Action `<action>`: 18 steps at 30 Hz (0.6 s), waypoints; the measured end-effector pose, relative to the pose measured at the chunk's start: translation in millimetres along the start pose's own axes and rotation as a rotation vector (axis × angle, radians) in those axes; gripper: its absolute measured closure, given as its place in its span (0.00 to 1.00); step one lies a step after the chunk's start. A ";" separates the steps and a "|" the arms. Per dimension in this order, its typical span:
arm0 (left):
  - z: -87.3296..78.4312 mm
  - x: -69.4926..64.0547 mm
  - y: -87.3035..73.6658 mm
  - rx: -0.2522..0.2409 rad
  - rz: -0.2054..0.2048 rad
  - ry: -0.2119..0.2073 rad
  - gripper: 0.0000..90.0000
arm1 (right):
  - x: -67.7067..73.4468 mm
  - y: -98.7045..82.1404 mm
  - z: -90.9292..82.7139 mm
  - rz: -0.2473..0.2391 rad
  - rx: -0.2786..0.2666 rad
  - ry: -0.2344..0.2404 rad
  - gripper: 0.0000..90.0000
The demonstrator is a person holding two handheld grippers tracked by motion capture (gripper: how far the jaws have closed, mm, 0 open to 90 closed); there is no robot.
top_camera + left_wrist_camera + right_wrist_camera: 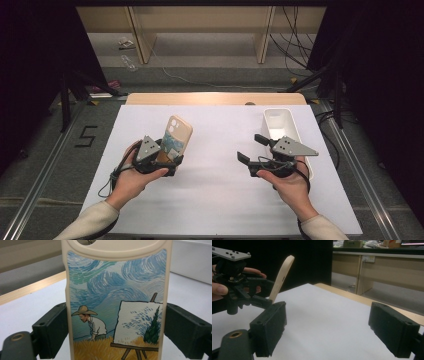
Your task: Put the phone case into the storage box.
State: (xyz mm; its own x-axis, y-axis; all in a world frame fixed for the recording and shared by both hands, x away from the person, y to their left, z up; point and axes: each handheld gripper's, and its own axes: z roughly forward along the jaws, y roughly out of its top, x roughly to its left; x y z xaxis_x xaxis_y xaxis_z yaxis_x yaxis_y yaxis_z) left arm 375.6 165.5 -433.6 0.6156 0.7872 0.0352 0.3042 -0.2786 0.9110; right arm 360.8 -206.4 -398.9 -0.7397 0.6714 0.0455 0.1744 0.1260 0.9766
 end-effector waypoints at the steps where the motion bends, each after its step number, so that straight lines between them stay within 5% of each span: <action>1: 0.3 -0.4 0.2 0.000 0.002 -0.002 0.12 | 0.2 0.2 0.9 0.001 0.003 0.000 0.18; 18: 6.9 -11.7 1.5 0.002 0.022 -0.024 0.12 | 2.4 3.4 15.1 0.003 0.001 0.015 0.17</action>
State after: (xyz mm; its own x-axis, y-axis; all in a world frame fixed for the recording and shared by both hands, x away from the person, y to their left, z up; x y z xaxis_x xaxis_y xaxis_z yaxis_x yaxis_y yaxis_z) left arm 373.9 152.2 -435.4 0.6392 0.7676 0.0460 0.2913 -0.2970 0.9094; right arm 369.5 -193.3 -398.6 -0.7490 0.6606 0.0515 0.1773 0.1250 0.9762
